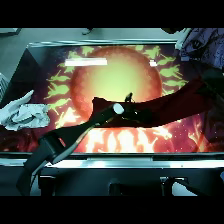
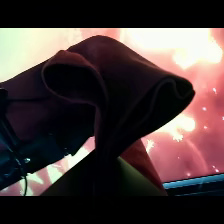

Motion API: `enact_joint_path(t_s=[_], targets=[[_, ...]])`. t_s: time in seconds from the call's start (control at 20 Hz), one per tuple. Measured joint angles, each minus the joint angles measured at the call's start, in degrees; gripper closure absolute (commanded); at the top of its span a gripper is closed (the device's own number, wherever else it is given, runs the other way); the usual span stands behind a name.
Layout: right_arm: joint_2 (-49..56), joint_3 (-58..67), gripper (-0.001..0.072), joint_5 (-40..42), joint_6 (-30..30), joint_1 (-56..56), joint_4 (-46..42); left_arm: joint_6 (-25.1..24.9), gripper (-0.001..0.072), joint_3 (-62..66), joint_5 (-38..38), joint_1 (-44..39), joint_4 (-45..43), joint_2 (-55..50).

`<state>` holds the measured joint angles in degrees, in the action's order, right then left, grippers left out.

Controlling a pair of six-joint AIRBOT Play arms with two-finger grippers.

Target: Fold the clothes and pants, and hang the long-sleeved shirts on hangers.

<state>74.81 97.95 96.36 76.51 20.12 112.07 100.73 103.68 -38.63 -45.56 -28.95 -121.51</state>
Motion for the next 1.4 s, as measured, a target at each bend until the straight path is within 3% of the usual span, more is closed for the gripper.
enact_joint_path(t_s=[0.3, 0.55, 0.95, 1.4], targets=[[0.00, 0.00, 0.0679, -4.74, -7.69, -10.99, 1.33, -0.63, 0.0690, 0.00, -20.57, 16.48, -18.82, 12.39], [1.05, 0.00, 0.0679, -14.64, -18.71, -28.24, -2.14, -0.37, 0.0689, 0.02, -35.30, 32.35, -31.19, 24.39], [10.27, 0.00, 0.0679, -27.96, -33.38, -47.43, -7.63, -2.01, 0.0689, 0.02, -44.44, 46.58, -35.52, 32.24], [21.59, -0.02, 0.0663, -35.95, -38.71, -55.08, -7.50, -3.13, 0.0688, 0.00, -46.75, 48.89, -35.78, 32.98]])
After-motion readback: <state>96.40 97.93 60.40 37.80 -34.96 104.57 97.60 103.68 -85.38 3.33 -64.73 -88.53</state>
